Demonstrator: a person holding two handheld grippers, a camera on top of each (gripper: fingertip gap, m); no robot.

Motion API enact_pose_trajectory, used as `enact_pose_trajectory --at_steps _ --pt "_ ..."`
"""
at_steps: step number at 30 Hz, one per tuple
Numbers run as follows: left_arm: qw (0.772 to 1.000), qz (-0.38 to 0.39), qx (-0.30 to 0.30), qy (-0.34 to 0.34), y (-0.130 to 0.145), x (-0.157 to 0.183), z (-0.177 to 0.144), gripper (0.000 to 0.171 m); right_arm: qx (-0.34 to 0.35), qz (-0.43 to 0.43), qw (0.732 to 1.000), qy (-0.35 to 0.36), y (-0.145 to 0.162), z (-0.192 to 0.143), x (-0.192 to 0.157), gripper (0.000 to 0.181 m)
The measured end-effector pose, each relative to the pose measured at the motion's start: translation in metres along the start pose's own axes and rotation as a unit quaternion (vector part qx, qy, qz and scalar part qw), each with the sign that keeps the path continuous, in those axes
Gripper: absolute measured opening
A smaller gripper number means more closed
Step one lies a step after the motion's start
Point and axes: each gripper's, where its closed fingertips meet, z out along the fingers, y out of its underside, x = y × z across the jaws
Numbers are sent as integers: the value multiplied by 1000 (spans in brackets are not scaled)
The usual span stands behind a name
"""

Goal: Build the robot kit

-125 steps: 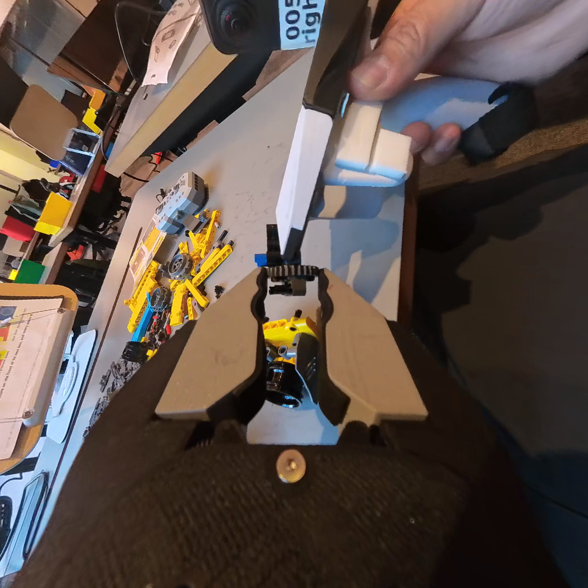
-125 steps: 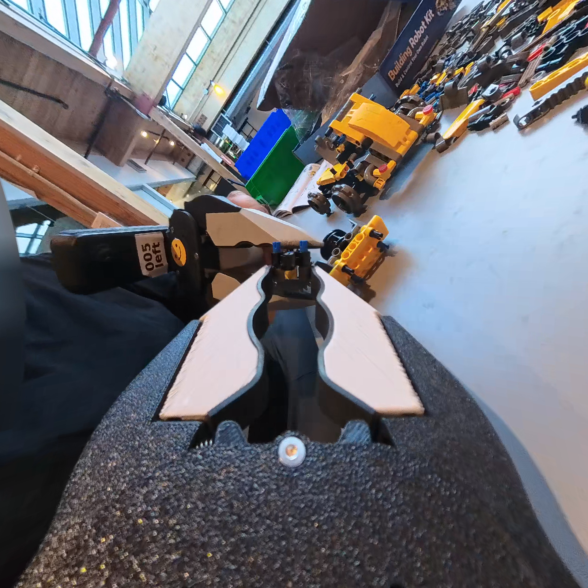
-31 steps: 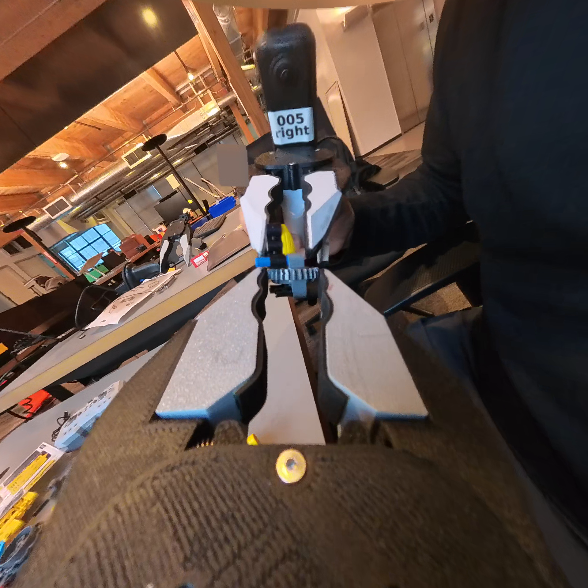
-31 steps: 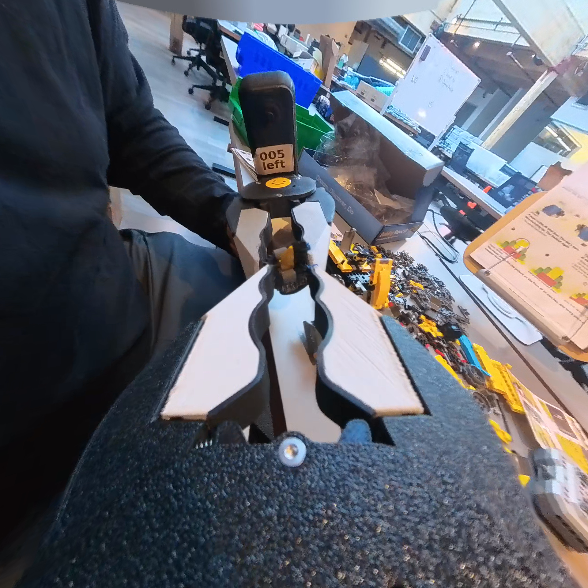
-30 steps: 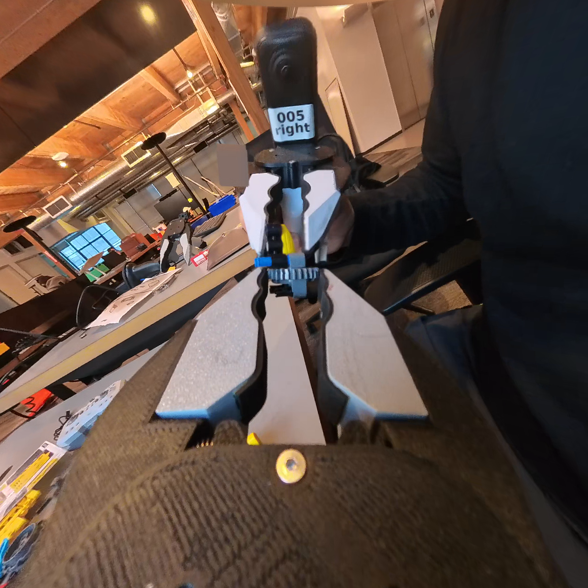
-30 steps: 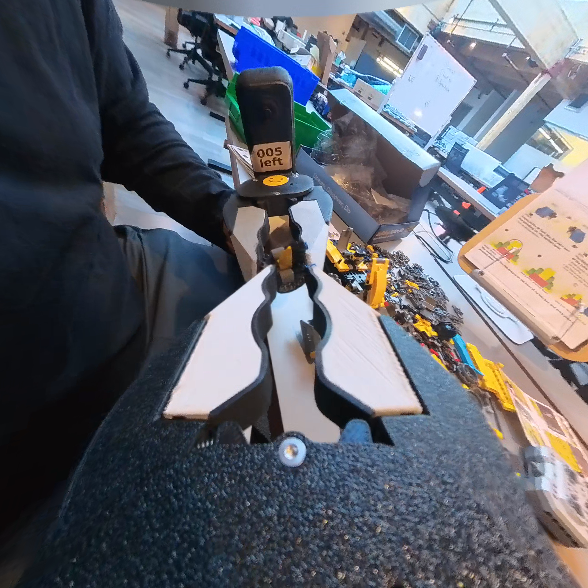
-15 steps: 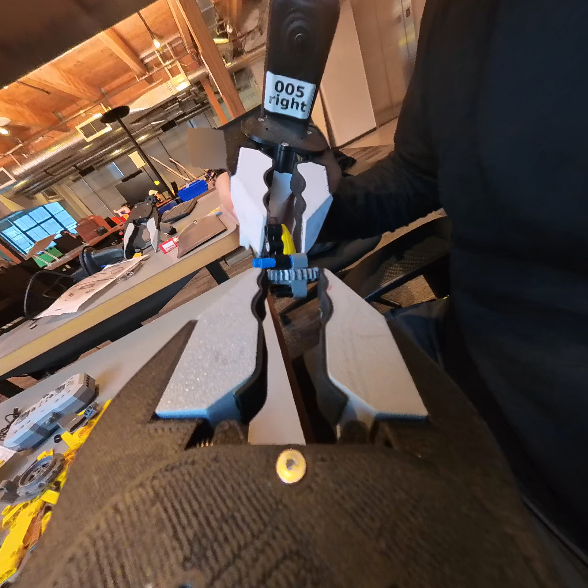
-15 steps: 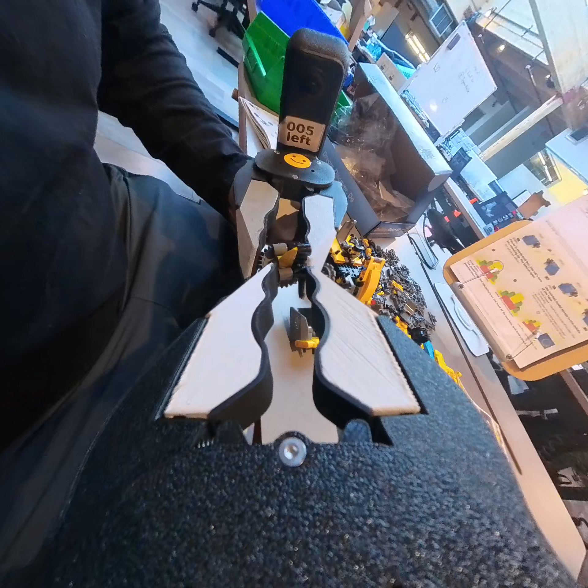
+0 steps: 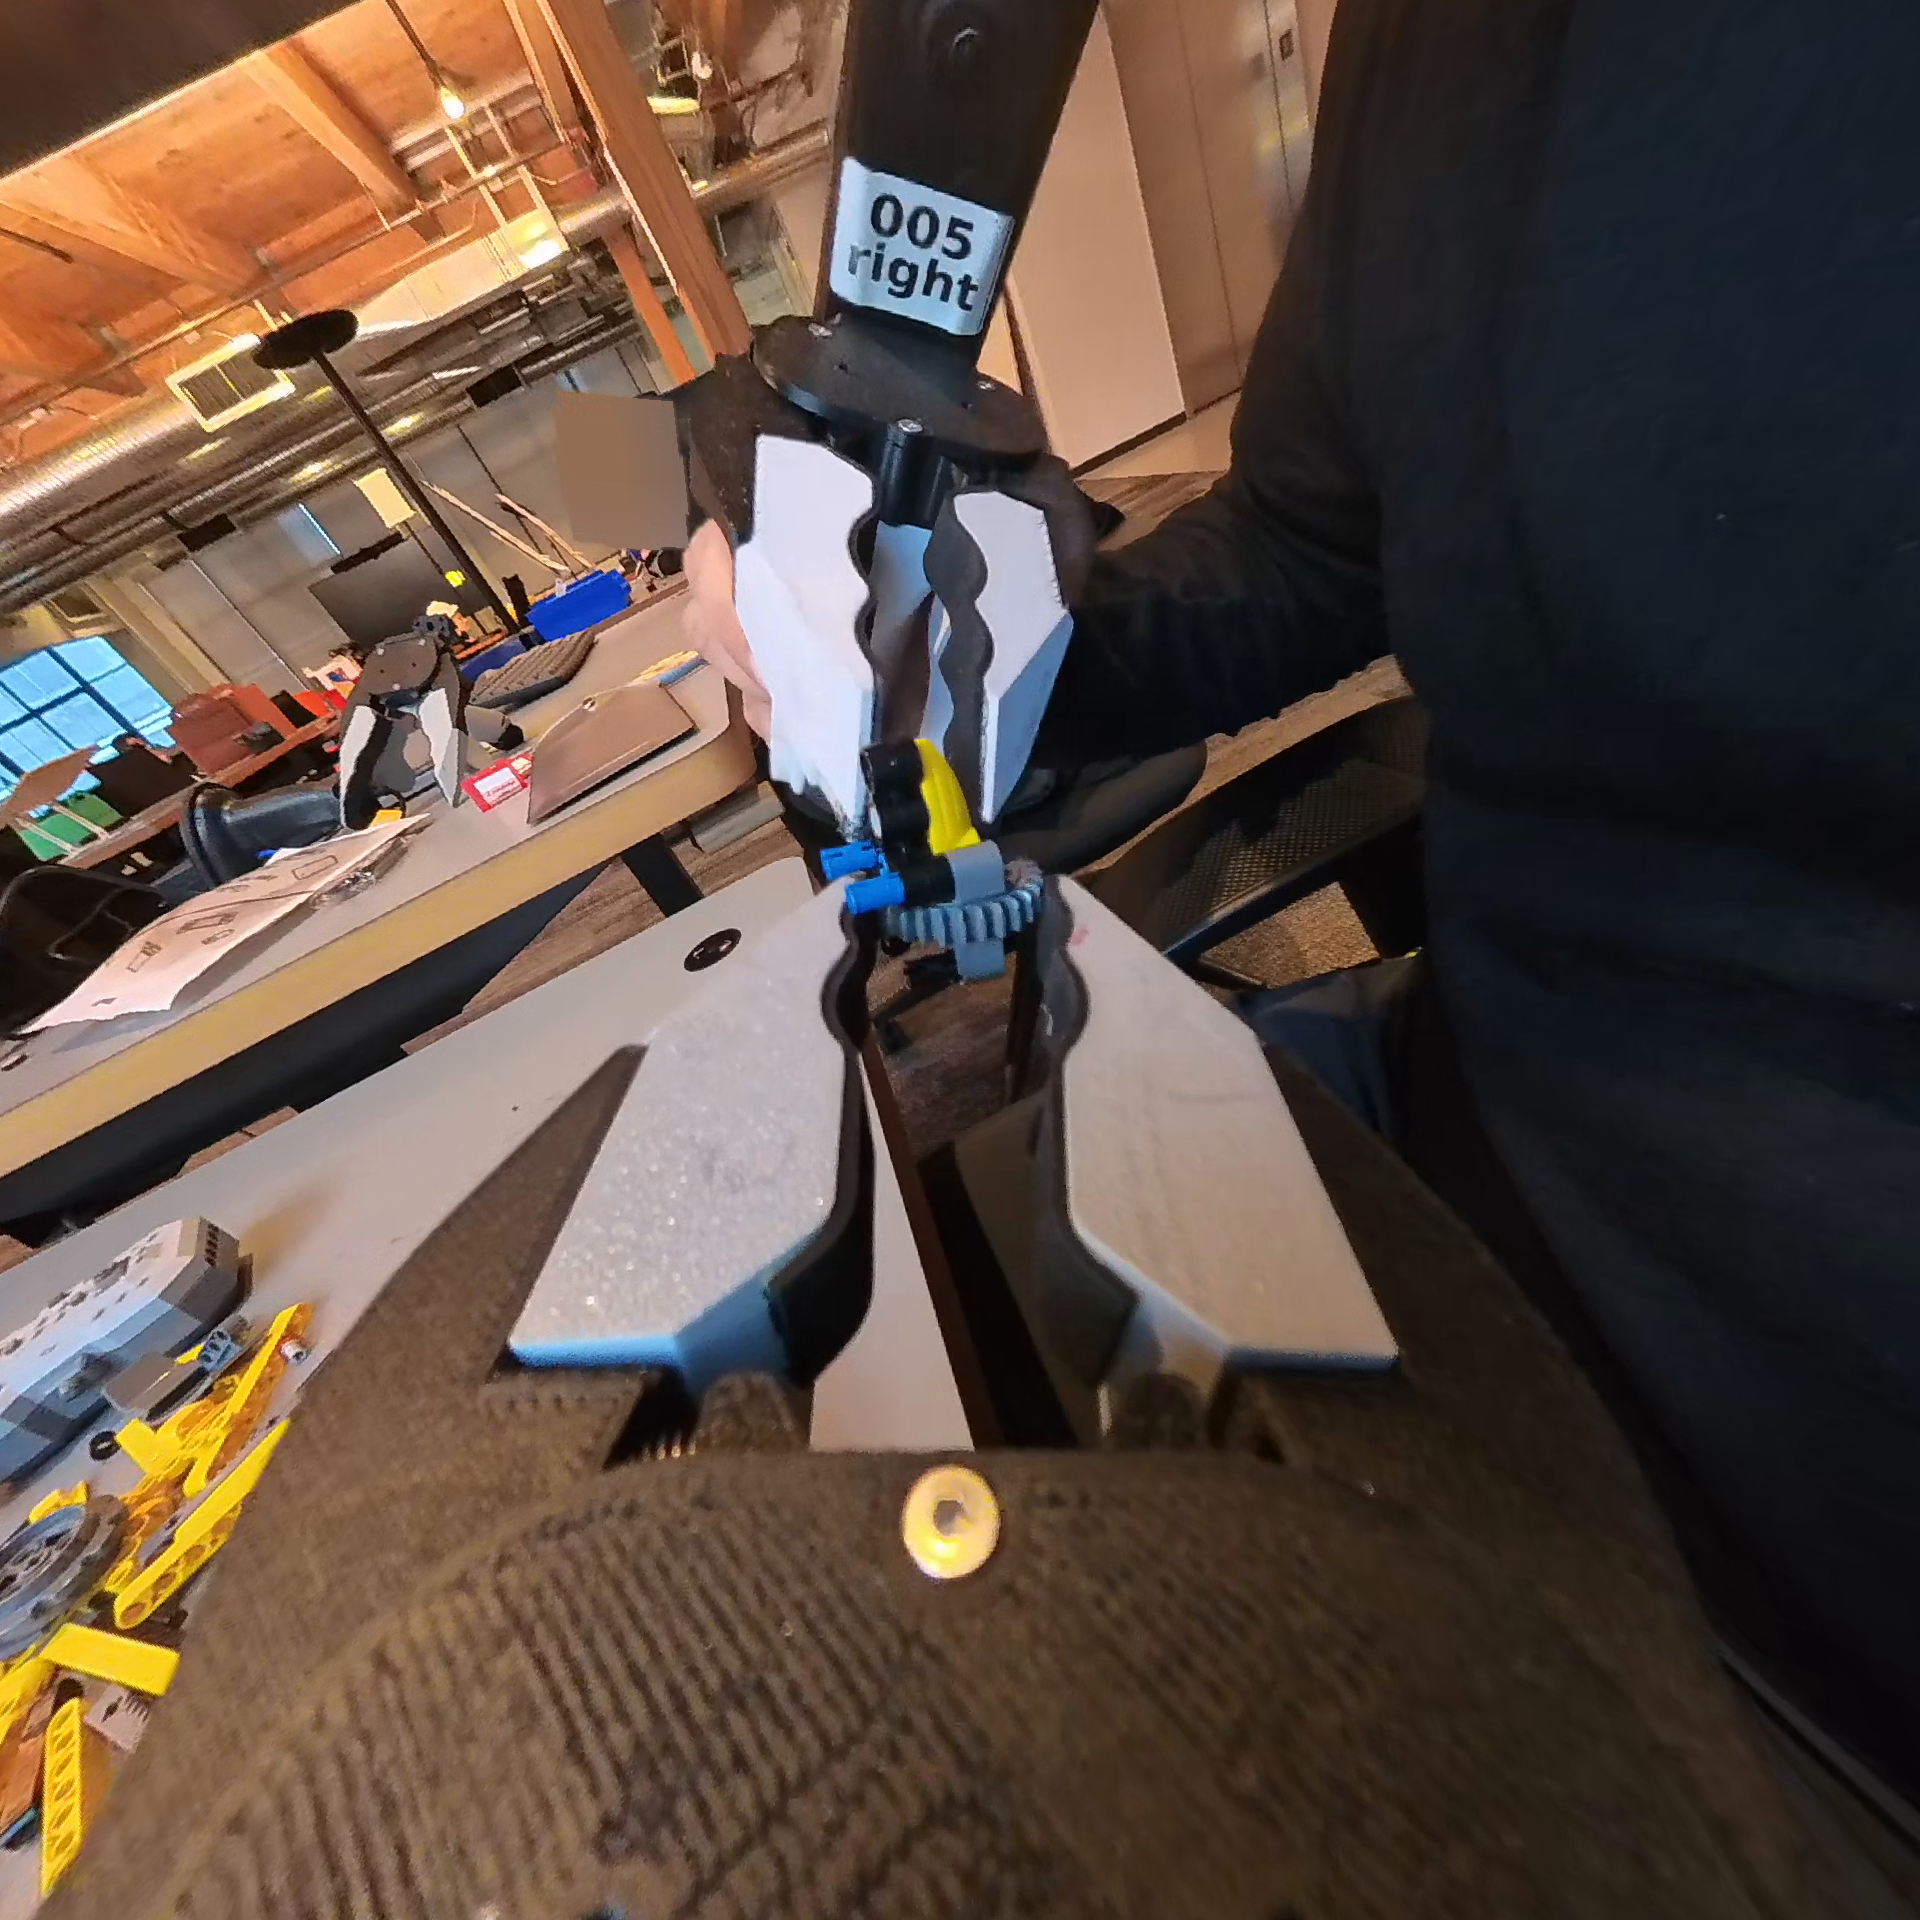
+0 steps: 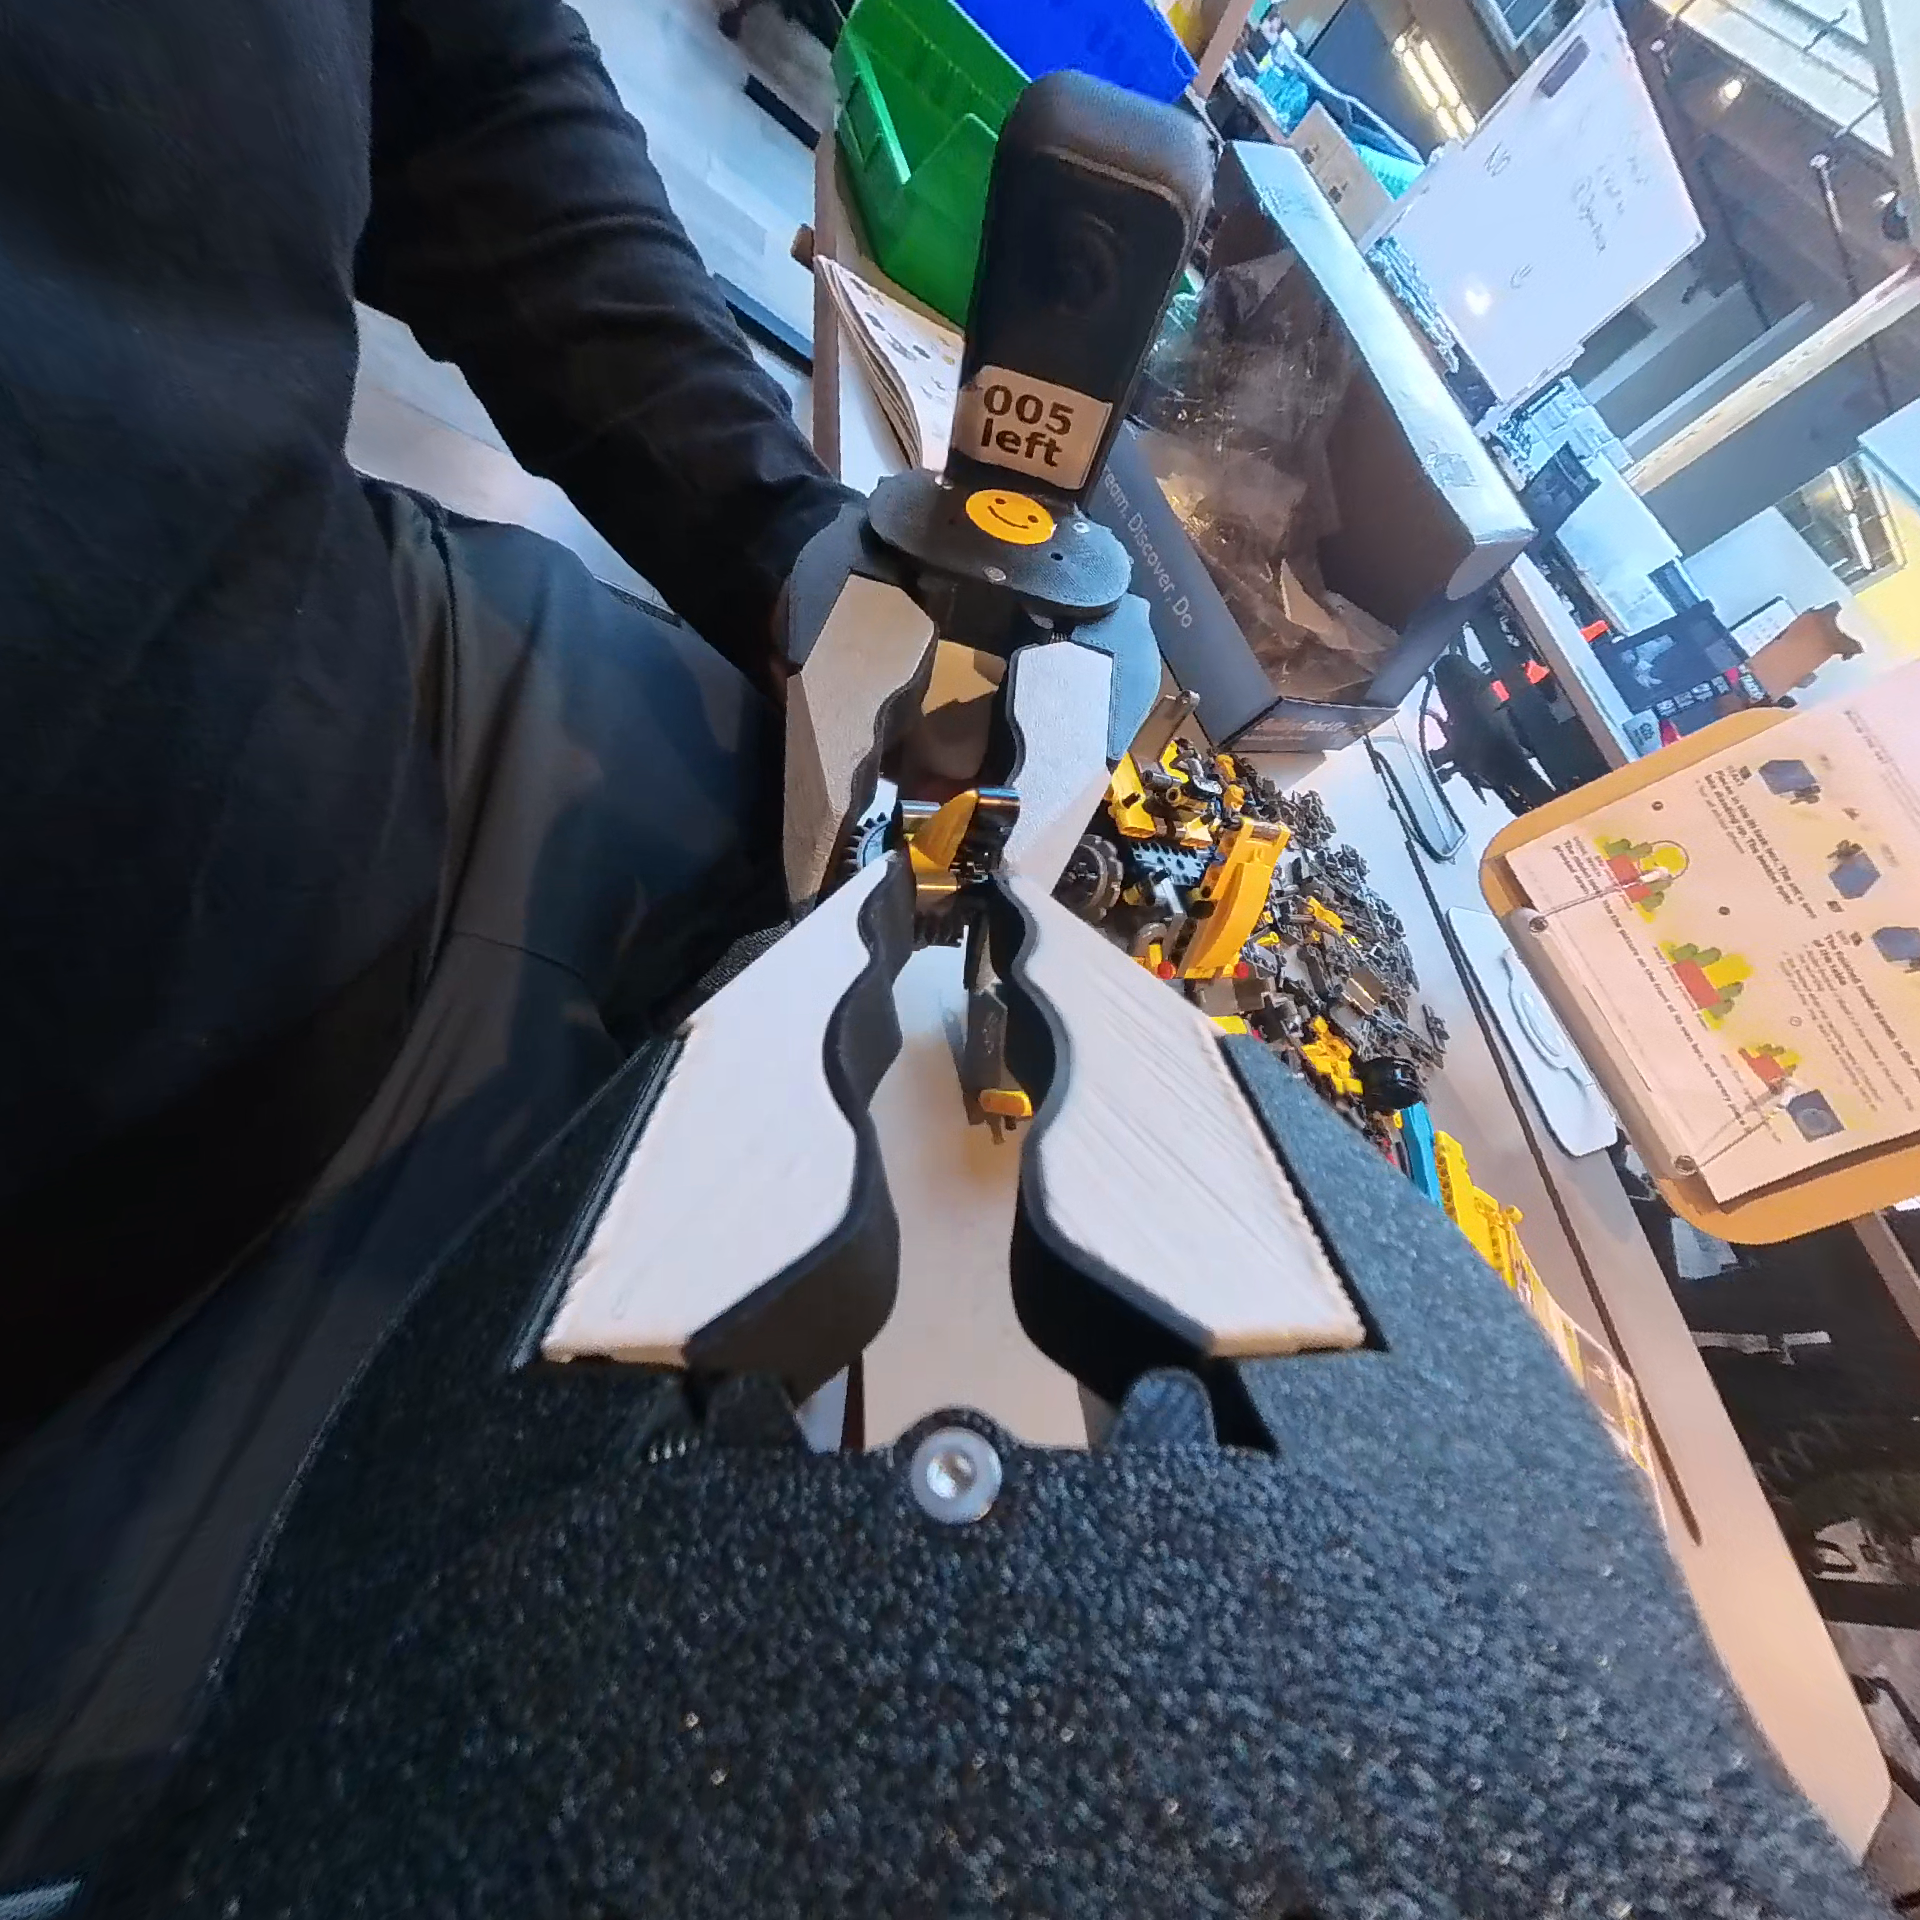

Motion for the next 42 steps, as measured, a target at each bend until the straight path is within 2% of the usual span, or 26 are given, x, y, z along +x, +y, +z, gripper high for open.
enact_pose_trajectory --at_steps 4,7,12,18,20,25,27,29,30,32,34,36,39,40,42 --pt "1000 -1 -25 7 8 2 0 29 -7 2 1000 0 6 2 -3 14" --pt "999 -13 -39 4 12 -1 -2 29 -6 47 999 -3 10 4 0 14" --pt "990 -51 -135 5 33 -7 1 30 -2 81 997 -8 20 -1 2 14" --pt "971 -81 -223 -3 50 -9 -2 30 -37 80 996 -9 27 3 1 38" --pt "961 -93 -259 0 61 -7 -4 30 -34 73 997 5 23 2 7 33" --pt "956 -116 -269 7 67 -4 -3 30 -74 32 997 2 30 7 5 32" --pt "958 -112 -264 -9 67 -10 -4 30 -79 41 996 1 33 9 5 32" --pt "960 -106 -253 -54 66 -25 -7 30 -70 102 992 29 38 8 17 25" --pt "960 -103 -245 -88 64 -35 -8 29 -55 159 985 50 40 7 26 18" --pt "955 -101 -238 -147 63 -52 -12 30 8 289 955 68 41 5 37 18" --pt "946 -81 -245 -197 64 -64 -16 30 56 367 923 97 46 5 46 17" --pt "938 -64 -253 -227 63 -70 -18 30 68 394 908 127 55 6 50 18" --pt "936 -58 -257 -232 62 -68 -13 30 74 420 893 141 58 13 52 23" --pt "936 -58 -258 -233 63 -67 -11 30 82 427 890 139 57 15 53 22" --pt "935 -59 -256 -238 63 -66 -10 30 98 433 885 137 54 17 54 7"
